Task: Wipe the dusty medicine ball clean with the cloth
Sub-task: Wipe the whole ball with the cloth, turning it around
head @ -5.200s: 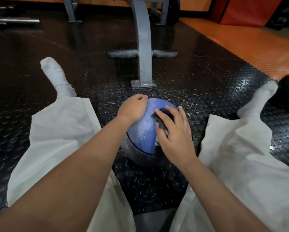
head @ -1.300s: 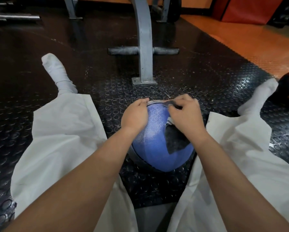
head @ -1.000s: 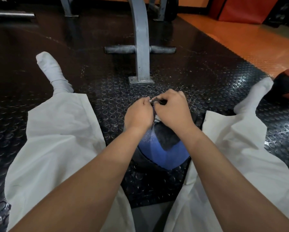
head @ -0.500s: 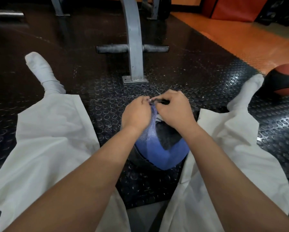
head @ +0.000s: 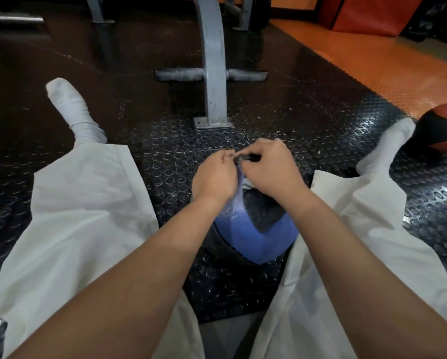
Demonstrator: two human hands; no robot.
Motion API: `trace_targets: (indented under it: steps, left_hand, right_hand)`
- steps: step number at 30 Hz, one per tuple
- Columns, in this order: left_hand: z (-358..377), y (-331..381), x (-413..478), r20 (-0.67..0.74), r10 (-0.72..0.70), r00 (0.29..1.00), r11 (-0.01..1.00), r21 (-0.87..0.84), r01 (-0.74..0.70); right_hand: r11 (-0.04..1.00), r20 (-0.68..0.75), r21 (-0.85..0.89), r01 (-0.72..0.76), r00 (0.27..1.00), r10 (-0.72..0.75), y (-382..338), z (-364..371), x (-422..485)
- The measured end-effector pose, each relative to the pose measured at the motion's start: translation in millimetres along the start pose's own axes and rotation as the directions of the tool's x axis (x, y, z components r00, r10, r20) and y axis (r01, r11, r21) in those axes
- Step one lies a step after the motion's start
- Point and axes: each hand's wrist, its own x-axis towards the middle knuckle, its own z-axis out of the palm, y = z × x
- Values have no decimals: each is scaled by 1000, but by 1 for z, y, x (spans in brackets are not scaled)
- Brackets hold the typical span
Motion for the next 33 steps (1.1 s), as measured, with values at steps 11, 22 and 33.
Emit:
trace_targets:
  steps: [11,22,33]
  left_hand:
    - [4,-2,-1,-20,37,999,998,50,-36]
    - [-2,-2,-3,-46,1,999,999,-34,-3]
    - [2,-3,5,-36,46,998,999,-9,-46]
  right_hand:
    - [999,-16,-7,-37,999,37,2,-3,-5]
    - [924,-117,243,-296,936,331,33,-15,-12]
    - [964,-105,139,-228,964,244,24,-11,-6]
